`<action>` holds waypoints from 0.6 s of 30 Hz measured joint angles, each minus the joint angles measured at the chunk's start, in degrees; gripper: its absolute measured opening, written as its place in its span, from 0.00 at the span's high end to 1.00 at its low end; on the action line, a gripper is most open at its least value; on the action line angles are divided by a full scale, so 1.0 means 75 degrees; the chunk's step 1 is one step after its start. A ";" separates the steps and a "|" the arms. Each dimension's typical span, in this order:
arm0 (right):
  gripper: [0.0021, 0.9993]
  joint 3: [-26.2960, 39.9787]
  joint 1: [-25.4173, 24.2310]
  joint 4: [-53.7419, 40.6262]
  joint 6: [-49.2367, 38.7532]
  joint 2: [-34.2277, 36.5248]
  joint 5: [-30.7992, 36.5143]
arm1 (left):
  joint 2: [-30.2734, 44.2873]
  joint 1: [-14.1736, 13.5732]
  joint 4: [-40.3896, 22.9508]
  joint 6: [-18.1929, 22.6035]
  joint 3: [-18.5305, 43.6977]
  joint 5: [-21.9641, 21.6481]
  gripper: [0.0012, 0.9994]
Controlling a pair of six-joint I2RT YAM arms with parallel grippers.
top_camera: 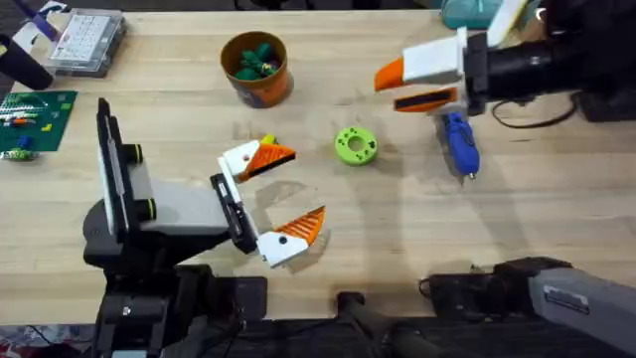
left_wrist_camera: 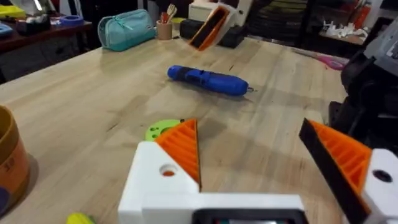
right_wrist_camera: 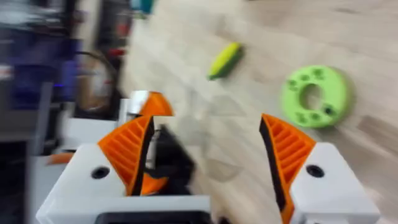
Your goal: Pick up the gripper from the table and insert it into the empty holder that is missing its gripper. Then pick up a screw, insert it into the mounting hole, and use the screwdriver to tighten it. Finally, clean up the table by picking up the vegetable and placing it into the bucket.
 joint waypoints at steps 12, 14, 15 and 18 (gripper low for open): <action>0.00 0.0821 0.0120 -0.2543 -0.1879 -0.1037 0.3751 | 0.0000 0.0000 0.0000 0.0000 0.0000 0.0017 0.01; 0.00 0.0821 0.0336 -0.2778 -0.2055 -0.1033 0.4357 | 0.0000 0.0000 0.0000 -0.0001 0.0000 0.0019 0.01; 0.00 0.0821 0.0470 -0.2885 -0.2135 -0.1035 0.4644 | 0.0000 0.0000 0.0000 -0.0003 0.0000 0.0019 0.01; 0.00 0.0821 0.0887 -0.3038 -0.2284 -0.1030 0.5260 | 0.0000 0.0000 0.0000 -0.0003 0.0000 0.0018 0.01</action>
